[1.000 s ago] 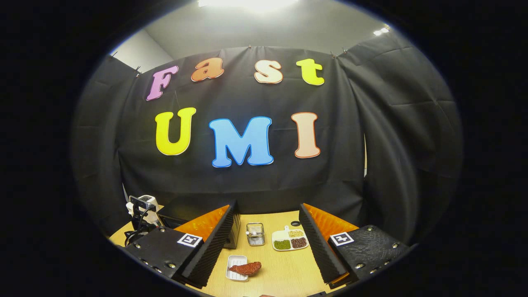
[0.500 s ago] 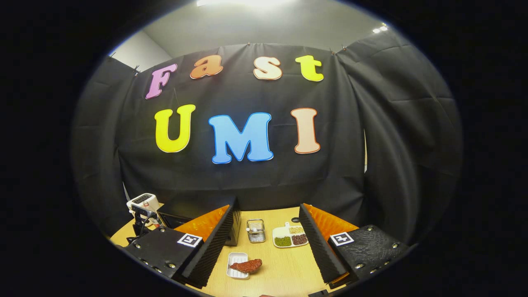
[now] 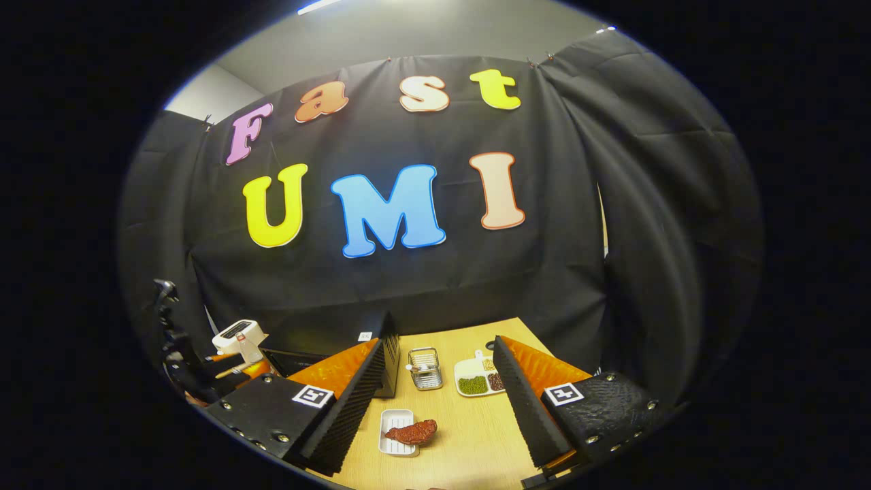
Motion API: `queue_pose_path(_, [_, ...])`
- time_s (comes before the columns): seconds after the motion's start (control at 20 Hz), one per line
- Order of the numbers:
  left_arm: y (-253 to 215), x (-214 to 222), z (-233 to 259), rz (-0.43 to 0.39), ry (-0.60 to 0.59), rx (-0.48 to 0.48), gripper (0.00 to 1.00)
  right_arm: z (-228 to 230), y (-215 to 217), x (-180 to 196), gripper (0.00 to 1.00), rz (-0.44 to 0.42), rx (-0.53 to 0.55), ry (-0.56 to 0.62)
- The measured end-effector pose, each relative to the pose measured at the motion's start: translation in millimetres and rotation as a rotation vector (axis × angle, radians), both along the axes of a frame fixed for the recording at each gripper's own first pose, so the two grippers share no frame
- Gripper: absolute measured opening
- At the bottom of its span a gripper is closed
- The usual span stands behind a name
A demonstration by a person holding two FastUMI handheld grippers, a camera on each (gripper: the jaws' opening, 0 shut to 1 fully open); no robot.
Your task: Open the electric oven with the left hand, put the food in, and close the electric oven.
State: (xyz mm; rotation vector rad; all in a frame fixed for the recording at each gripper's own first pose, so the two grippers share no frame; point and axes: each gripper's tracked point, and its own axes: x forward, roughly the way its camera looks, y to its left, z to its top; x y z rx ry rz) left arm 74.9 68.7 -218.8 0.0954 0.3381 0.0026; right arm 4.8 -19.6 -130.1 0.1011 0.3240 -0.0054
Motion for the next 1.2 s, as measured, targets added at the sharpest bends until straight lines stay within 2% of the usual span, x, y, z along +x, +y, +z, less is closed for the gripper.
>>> queue_pose_path(0.1, [-8.4,0.1,38.2,-0.01,-0.07,-0.012,1.0,-18.6,-3.5,2.4,0.97,0.001,0.054,0.063])
queue_pose_path(0.15, [-13.1,-0.3,59.4,-0.012,-0.103,-0.02,0.92,-26.0,-3.4,4.3,0.97,0.007,0.076,0.087])
queue_pose_path(0.25, [-20.4,-4.4,95.5,-0.016,-0.166,-0.031,0.93,-44.7,-1.9,6.5,0.97,0.031,0.101,0.134])
queue_pose_path(0.35, [-27.6,-10.1,123.8,-0.015,-0.207,-0.044,1.0,-67.6,-2.5,7.9,0.97,0.059,0.114,0.185])
queue_pose_path(0.4, [-29.0,-11.7,133.9,-0.009,-0.22,-0.05,1.0,-79.2,-4.1,8.2,0.97,0.069,0.121,0.209])
queue_pose_path(0.5, [-29.4,-16.4,151.3,0.009,-0.237,-0.067,0.92,-101.7,-9.2,9.3,0.97,0.069,0.134,0.251])
queue_pose_path(0.6, [-26.4,-20.2,166.4,0.031,-0.265,-0.075,0.92,-125.1,-9.8,9.8,0.97,0.076,0.163,0.298])
queue_pose_path(0.7, [-22.5,-23.3,175.8,0.049,-0.285,-0.064,1.0,-155.5,-5.3,9.6,0.97,0.096,0.209,0.362])
queue_pose_path(1.0, [-9.2,-38.5,167.6,0.123,-0.244,-0.01,1.0,-238.3,17.9,11.3,0.98,0.155,0.389,0.53])
queue_pose_path(1.2, [-0.3,-47.8,170.1,0.173,-0.235,0.025,1.0,-278.9,24.9,15.0,0.98,0.143,0.494,0.617])
